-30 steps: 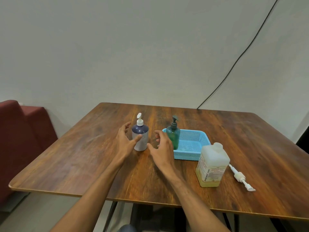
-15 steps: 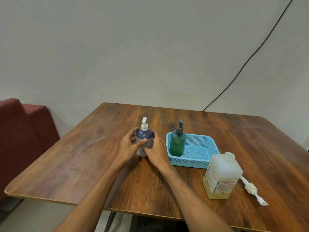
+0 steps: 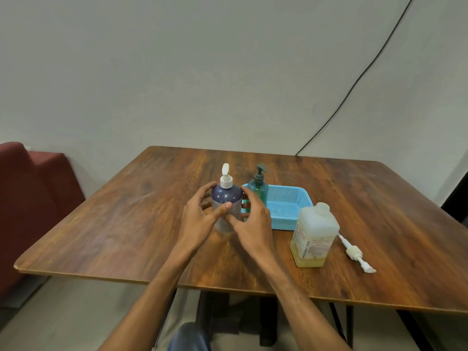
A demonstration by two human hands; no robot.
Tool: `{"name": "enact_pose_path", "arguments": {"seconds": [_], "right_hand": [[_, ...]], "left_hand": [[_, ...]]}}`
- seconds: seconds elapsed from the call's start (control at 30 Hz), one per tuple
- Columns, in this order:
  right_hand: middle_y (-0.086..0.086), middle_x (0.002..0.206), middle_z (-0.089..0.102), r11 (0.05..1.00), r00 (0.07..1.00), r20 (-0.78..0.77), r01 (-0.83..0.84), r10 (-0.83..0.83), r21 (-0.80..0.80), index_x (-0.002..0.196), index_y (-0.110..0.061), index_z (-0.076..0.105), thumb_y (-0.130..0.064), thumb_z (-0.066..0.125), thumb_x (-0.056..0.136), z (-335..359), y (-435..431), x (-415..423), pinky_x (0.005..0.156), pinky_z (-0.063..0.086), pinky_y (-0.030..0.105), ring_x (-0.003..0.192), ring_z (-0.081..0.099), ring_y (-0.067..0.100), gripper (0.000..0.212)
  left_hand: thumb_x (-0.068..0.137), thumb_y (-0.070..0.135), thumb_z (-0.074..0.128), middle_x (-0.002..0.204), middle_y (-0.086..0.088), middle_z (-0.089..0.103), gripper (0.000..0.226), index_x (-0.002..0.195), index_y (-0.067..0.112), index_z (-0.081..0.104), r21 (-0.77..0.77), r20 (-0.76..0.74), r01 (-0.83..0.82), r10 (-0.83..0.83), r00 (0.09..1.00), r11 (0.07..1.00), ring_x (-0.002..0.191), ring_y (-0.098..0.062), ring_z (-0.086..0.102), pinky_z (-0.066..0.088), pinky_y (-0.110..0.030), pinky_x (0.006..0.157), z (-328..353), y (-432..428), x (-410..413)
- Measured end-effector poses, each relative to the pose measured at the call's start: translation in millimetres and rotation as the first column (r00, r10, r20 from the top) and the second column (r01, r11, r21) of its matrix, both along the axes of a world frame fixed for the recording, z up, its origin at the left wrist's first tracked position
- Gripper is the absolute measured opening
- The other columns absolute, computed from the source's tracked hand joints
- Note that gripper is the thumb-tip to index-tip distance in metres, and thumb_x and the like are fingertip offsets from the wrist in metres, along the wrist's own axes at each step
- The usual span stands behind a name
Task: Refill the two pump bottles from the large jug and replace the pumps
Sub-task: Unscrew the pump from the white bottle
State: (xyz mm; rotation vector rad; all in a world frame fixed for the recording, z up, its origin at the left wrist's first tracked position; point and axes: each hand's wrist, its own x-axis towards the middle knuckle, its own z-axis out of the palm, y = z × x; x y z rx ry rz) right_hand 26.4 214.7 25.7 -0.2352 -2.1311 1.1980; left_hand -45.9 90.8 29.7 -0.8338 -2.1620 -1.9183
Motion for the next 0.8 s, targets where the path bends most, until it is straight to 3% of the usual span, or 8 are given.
{"name": "enact_pose_path", "arguments": {"seconds": [0.13, 0.27, 0.4, 0.53, 0.67, 0.8], "right_hand": [[-0.009, 0.141, 0.054, 0.999, 0.999, 0.011, 0.031, -0.031, -0.016, 0.143, -0.029, 0.048, -0.032, 0.083, 0.081, -8.8, 7.0, 33.4, 0.103, 0.051, 0.033, 0.128, 0.051, 0.01, 0.071], [-0.012, 0.139, 0.054, 0.998, 0.997, 0.049, 0.054, -0.053, -0.034, 0.143, -0.032, 0.046, -0.039, 0.082, 0.079, -22.2, 17.6, 58.5, 0.094, 0.058, 0.038, 0.122, 0.055, 0.008, 0.073], [-0.015, 0.133, 0.057, 0.995, 0.994, 0.075, 0.082, -0.077, -0.06, 0.14, -0.032, 0.048, -0.039, 0.084, 0.077, -35.5, 24.8, 71.3, 0.09, 0.059, 0.032, 0.116, 0.058, 0.005, 0.073], [-0.017, 0.135, 0.056, 0.994, 0.996, 0.059, 0.076, -0.071, -0.084, 0.14, -0.032, 0.049, -0.036, 0.084, 0.079, -42.0, 26.9, 75.5, 0.091, 0.056, 0.02, 0.122, 0.055, 0.004, 0.07], [-0.016, 0.139, 0.053, 0.992, 0.993, 0.091, 0.08, -0.071, -0.1, 0.141, -0.033, 0.045, -0.039, 0.088, 0.073, -49.3, 28.9, 71.7, 0.1, 0.054, 0.036, 0.126, 0.052, 0.005, 0.081], [-0.013, 0.147, 0.048, 0.989, 0.989, 0.146, 0.052, -0.031, -0.139, 0.146, -0.038, 0.036, -0.043, 0.088, 0.066, -54.9, 29.5, 64.3, 0.106, 0.049, 0.046, 0.133, 0.048, 0.01, 0.096]], "left_hand": [[0.078, 0.029, 0.08, 0.134, 0.002, 0.061, 0.067, 0.138, 0.017, 0.052, -0.015, 0.022, 0.051, -0.051, 0.998, 0.999, 0.117, -0.011, 0.061, 0.054, -0.03, 0.097, -4.4, 8.5, 31.7], [0.08, 0.029, 0.08, 0.129, 0.012, 0.06, 0.064, 0.137, 0.02, 0.053, -0.054, 0.026, 0.098, -0.096, 0.995, 0.994, 0.115, -0.004, 0.059, 0.054, -0.025, 0.093, -12.9, 16.6, 52.2], [0.08, 0.03, 0.08, 0.131, 0.009, 0.059, 0.066, 0.138, 0.019, 0.052, -0.07, 0.044, 0.126, -0.124, 0.991, 0.989, 0.116, -0.003, 0.059, 0.052, -0.019, 0.092, -24.5, 25.5, 64.3], [0.073, 0.049, 0.079, 0.13, 0.016, 0.057, 0.078, 0.14, 0.022, 0.049, -0.102, 0.054, 0.132, -0.127, 0.99, 0.986, 0.115, 0.006, 0.056, 0.047, -0.014, 0.089, -31.1, 27.9, 66.2], [0.068, 0.066, 0.071, 0.131, 0.017, 0.057, 0.085, 0.139, 0.026, 0.05, -0.095, 0.095, 0.146, -0.137, 0.986, 0.985, 0.117, 0.005, 0.056, 0.049, -0.018, 0.094, -32.6, 28.0, 61.8], [0.085, 0.052, 0.069, 0.139, 0.013, 0.055, 0.067, 0.142, 0.026, 0.047, -0.099, 0.078, 0.18, -0.173, 0.982, 0.979, 0.123, 0.003, 0.054, 0.049, -0.027, 0.103, -27.4, 30.2, 55.8]]}}
